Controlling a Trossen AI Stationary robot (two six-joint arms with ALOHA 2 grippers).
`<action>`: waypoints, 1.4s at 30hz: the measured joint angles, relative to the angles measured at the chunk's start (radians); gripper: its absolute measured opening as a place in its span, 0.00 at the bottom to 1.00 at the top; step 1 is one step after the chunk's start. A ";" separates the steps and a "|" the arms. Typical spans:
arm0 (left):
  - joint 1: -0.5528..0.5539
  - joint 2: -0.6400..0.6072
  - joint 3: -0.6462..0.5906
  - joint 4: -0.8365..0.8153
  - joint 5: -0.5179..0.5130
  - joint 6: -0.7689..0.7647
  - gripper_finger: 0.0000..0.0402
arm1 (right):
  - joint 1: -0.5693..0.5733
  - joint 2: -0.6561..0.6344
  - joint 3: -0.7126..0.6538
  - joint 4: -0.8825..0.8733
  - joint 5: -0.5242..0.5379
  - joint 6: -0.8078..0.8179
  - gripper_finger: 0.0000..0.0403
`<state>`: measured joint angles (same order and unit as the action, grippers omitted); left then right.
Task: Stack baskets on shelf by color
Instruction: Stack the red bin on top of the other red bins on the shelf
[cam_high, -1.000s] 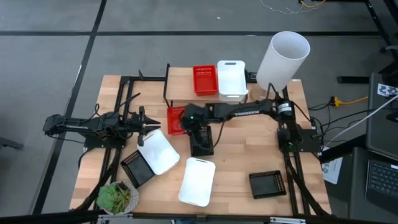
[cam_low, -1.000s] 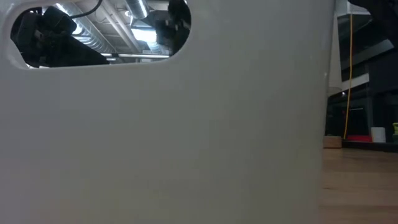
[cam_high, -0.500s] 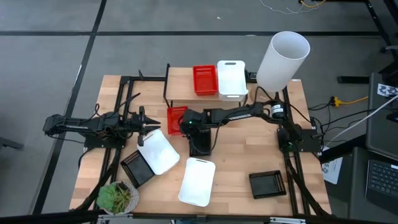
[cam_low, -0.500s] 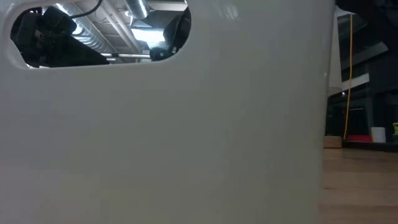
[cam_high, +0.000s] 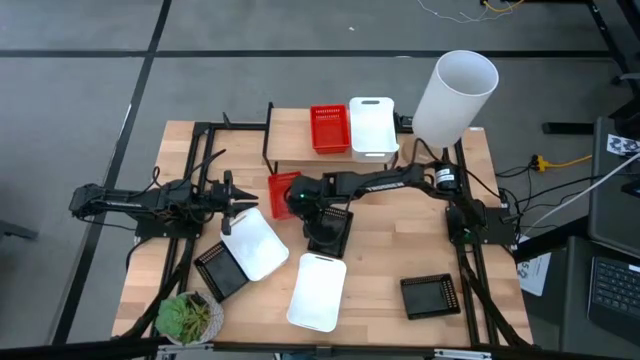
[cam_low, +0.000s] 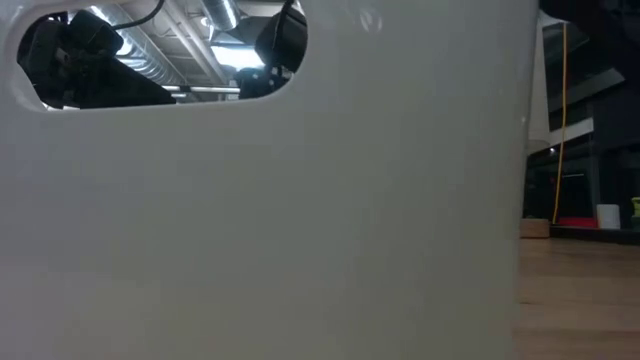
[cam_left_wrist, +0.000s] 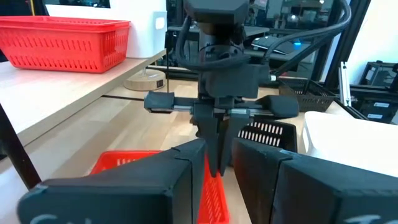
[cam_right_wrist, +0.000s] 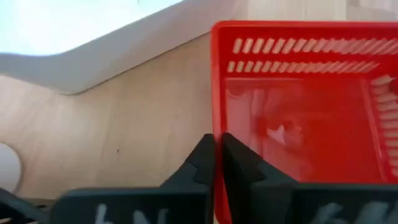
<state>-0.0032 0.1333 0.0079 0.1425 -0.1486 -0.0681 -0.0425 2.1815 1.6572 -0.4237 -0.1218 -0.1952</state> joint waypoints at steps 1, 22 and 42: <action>0.000 0.000 0.000 0.000 0.000 0.000 0.18 | 0.004 0.000 0.007 -0.015 0.010 0.008 0.02; 0.000 0.000 0.000 0.000 0.000 0.000 0.18 | 0.167 -0.003 0.667 -0.754 0.266 0.071 0.00; 0.000 0.000 0.000 0.000 0.000 0.000 0.18 | 0.161 -0.339 0.657 -0.801 0.778 -0.052 0.00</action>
<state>-0.0031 0.1333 0.0080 0.1427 -0.1486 -0.0677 0.1188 1.8427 2.3138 -1.2244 0.6561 -0.2473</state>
